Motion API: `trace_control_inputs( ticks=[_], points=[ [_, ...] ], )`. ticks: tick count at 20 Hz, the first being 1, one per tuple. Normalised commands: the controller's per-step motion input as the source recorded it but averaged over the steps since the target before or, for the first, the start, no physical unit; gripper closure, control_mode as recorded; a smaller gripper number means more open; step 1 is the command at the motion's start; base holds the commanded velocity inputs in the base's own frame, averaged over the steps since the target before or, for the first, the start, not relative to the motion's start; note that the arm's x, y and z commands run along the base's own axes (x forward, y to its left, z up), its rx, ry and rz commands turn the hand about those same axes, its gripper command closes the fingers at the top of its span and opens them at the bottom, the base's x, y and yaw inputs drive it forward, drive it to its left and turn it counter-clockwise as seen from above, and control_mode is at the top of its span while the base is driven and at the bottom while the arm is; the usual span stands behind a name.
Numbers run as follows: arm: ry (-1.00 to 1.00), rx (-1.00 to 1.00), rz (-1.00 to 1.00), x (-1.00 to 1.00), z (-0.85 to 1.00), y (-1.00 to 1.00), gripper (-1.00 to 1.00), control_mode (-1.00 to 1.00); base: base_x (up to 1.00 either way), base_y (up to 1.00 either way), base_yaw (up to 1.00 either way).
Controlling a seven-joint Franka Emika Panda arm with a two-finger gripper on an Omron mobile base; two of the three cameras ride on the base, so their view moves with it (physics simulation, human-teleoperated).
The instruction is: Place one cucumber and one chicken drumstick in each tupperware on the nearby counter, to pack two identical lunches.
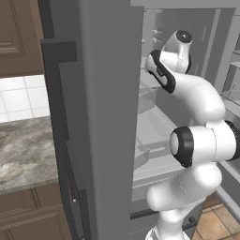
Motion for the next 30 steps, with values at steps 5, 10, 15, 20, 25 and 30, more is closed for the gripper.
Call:
trace_control_inputs(
  ticks=[5,10,15,20,25,30],
  points=[
    [0.05,0.00,0.00,0.20,-0.12,-0.03,-1.00,-1.00,0.00,0.00,0.00],
    [0.10,0.00,0.00,0.36,-0.14,0.00,-1.00,-1.00,0.00,0.00,0.00],
    [0.08,0.00,0.00,0.32,-0.05,0.00,-1.00,-1.00,0.00,0.00,0.00],
    [0.05,0.00,0.00,0.18,-0.06,0.00,-1.00,-1.00,0.00,0.00,0.00],
    [0.01,0.00,0.00,-0.09,-0.38,0.00,-1.00,-1.00,0.00,0.00,0.00],
    [0.00,0.00,0.00,-0.20,-0.41,-0.02,-1.00,-1.00,0.00,0.00,0.00]
  ],
)
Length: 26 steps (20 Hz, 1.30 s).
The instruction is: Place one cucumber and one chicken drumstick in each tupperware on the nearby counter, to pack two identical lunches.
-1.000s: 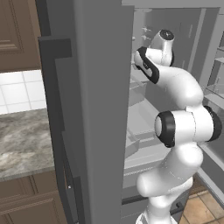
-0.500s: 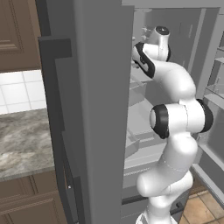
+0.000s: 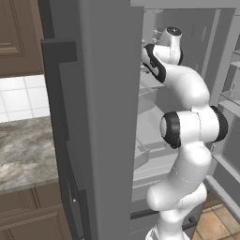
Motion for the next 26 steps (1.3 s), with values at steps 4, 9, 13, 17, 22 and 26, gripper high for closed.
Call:
trace_control_inputs(
  ticks=[4,9,13,17,22,26],
  points=[
    [0.00,0.00,0.00,-0.25,-0.43,-0.10,-1.00,-1.00,0.00,0.00,0.00],
    [0.00,0.00,0.00,-0.11,-0.37,-0.17,-1.00,-1.00,0.00,0.00,0.00],
    [0.00,0.00,0.00,-0.04,-0.33,-0.17,1.00,-1.00,0.00,0.00,0.00],
    [0.00,0.00,0.00,-0.02,-0.32,-0.16,1.00,-1.00,0.00,0.00,0.00],
    [0.01,0.00,0.00,0.00,-0.26,-0.04,1.00,-1.00,0.00,0.00,0.00],
    [0.00,0.00,0.00,0.00,-0.13,0.00,1.00,-1.00,0.00,0.00,0.00]
  ],
)
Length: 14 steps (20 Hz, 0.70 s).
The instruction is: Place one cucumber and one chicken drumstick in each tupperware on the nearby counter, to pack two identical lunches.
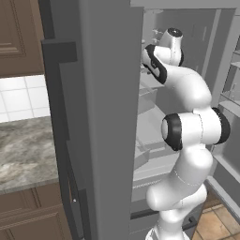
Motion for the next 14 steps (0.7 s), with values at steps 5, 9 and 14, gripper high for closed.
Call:
trace_control_inputs(
  ticks=[5,9,14],
  points=[
    [-0.03,0.00,0.00,-0.17,-0.18,0.00,1.00,-1.00,0.00,0.00,0.00],
    [-0.22,0.00,0.00,-0.71,-0.12,0.12,1.00,-1.00,0.00,0.00,0.00],
    [-0.24,0.00,0.00,-0.91,-0.06,0.25,1.00,-1.00,0.00,0.00,0.00]
  ],
)
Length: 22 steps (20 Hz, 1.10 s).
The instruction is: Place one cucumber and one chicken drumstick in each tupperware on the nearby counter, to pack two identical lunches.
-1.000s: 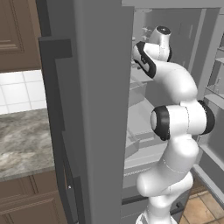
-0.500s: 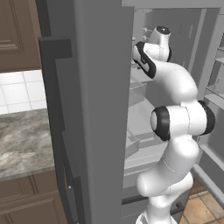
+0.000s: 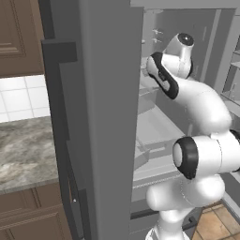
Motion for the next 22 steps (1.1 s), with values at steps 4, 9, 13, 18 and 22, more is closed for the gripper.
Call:
trace_control_inputs(
  ticks=[4,9,13,18,22],
  points=[
    [-0.16,0.00,0.00,-1.00,-0.04,0.15,1.00,-1.00,0.00,0.00,0.00],
    [-0.13,0.00,0.00,-1.00,0.03,0.00,1.00,-1.00,0.00,0.00,0.00],
    [-0.21,-0.01,0.00,-0.80,0.25,0.00,1.00,-1.00,0.00,0.00,0.00],
    [-0.13,-0.01,0.00,-0.70,0.14,0.00,1.00,-1.00,0.00,0.00,0.00],
    [-0.03,-0.03,0.00,-0.65,0.01,0.00,1.00,-1.00,0.00,0.00,0.00]
  ],
)
